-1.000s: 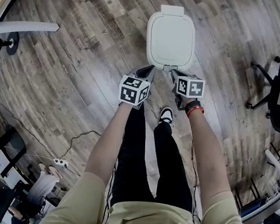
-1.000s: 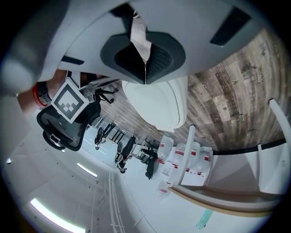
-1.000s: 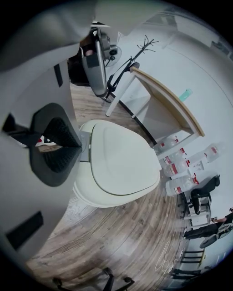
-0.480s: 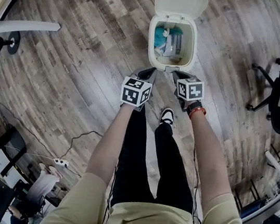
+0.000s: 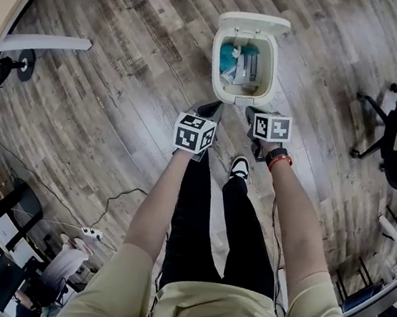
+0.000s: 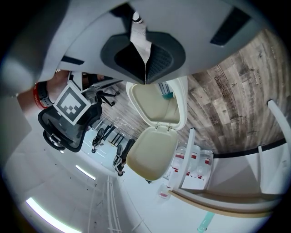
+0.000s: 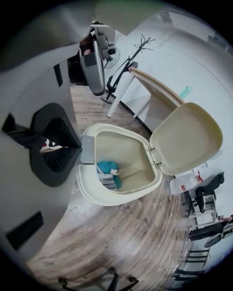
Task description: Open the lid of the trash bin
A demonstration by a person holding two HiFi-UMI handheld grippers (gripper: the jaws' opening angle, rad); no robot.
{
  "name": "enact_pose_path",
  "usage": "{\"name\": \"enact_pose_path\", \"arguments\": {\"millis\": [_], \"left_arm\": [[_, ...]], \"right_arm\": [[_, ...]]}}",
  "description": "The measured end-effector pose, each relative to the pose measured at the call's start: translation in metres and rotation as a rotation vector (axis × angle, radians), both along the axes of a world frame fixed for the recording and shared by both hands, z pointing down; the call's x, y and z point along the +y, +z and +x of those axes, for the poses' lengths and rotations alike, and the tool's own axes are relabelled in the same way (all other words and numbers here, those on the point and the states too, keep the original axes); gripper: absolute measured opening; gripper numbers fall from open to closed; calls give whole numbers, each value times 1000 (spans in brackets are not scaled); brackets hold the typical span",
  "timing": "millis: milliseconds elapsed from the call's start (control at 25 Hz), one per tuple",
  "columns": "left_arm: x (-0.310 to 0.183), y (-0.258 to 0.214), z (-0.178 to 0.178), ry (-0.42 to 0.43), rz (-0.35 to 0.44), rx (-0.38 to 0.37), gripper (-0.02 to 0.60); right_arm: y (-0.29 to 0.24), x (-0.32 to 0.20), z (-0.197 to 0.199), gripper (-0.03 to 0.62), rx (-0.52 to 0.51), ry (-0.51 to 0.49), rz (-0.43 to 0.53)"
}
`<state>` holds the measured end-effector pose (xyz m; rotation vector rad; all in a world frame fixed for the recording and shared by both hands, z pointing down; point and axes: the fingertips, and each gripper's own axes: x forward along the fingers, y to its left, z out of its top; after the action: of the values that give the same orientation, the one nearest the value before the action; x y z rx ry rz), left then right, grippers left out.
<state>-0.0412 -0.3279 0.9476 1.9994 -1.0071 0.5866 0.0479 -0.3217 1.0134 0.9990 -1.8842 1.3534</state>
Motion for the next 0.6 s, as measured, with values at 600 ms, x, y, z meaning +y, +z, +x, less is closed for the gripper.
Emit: {"name": "enact_pose_path", "arguments": {"millis": [600], "left_arm": [[60,-180,2,-50,42,-45,25]], "right_arm": [[-204,39,34,15,-4,10,140]]}}
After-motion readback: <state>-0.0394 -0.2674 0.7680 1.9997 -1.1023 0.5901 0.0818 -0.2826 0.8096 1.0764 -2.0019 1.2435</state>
